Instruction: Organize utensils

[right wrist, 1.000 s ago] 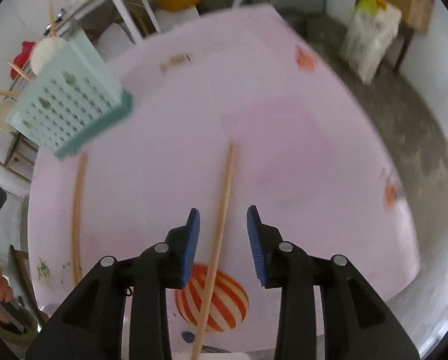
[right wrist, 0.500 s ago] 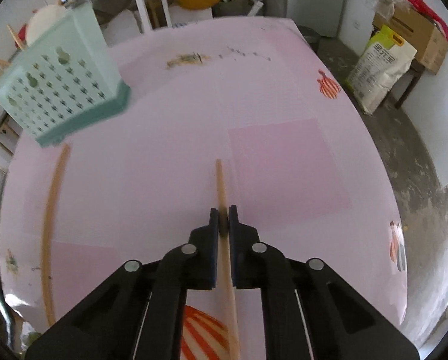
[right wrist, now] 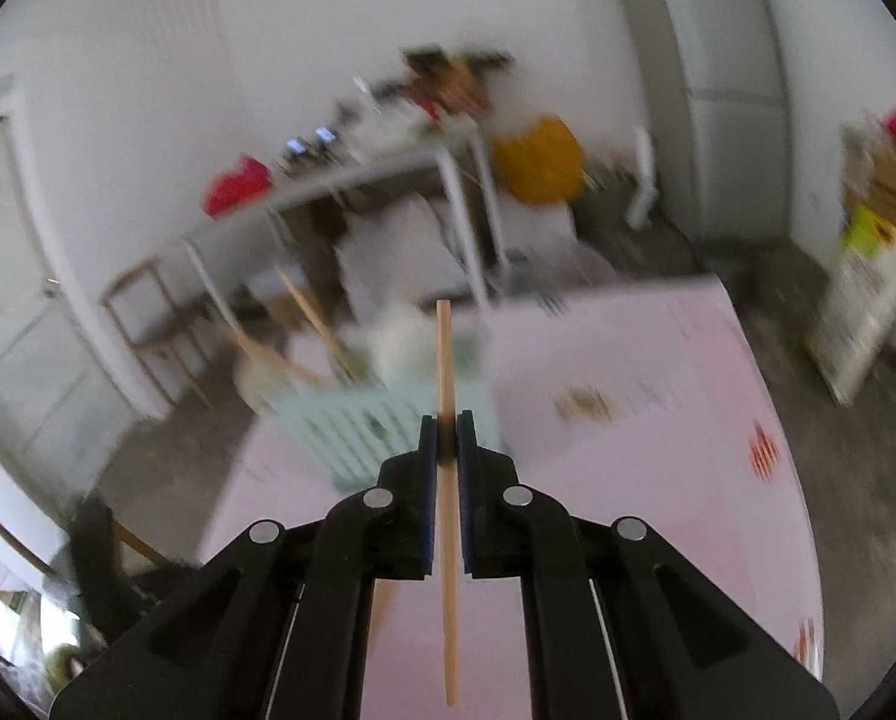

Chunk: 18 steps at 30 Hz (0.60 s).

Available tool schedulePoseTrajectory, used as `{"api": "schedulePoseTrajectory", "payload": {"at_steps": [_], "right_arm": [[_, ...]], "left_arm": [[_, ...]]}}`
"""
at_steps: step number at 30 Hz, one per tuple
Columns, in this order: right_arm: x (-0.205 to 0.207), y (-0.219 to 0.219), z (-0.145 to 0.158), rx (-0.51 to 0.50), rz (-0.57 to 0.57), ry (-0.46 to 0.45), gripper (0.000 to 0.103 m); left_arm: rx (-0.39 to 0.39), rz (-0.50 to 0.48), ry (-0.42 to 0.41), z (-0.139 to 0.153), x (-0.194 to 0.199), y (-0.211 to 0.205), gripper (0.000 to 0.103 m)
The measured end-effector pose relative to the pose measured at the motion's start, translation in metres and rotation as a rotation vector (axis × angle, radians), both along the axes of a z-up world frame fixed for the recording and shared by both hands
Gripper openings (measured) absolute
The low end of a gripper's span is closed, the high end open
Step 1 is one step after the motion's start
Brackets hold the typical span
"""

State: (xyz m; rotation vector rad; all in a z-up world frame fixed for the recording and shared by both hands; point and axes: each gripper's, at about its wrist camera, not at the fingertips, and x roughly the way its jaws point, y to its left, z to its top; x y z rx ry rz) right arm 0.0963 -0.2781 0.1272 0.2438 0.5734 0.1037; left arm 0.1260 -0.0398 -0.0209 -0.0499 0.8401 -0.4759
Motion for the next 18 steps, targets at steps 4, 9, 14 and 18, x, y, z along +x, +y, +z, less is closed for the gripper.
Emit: {"api": "schedulePoseTrajectory", "payload": {"at_steps": [4, 9, 14, 18], "right_arm": [[0.021, 0.02, 0.049, -0.004, 0.09, -0.135, 0.006], [0.046, 0.039, 0.097, -0.033, 0.137, -0.274, 0.006], [0.081, 0.049, 0.114, -0.032, 0.138, -0.334, 0.006], [0.11, 0.06, 0.102, -0.069, 0.115, -0.351, 0.007]], "left_arm": [[0.006, 0.006, -0.009, 0.002, 0.0, 0.0, 0.032], [0.008, 0.02, -0.009, 0.002, 0.0, 0.002, 0.033], [0.012, 0.028, -0.014, 0.002, 0.0, 0.005, 0.033], [0.012, 0.04, -0.016, 0.002, 0.0, 0.008, 0.034]]}}
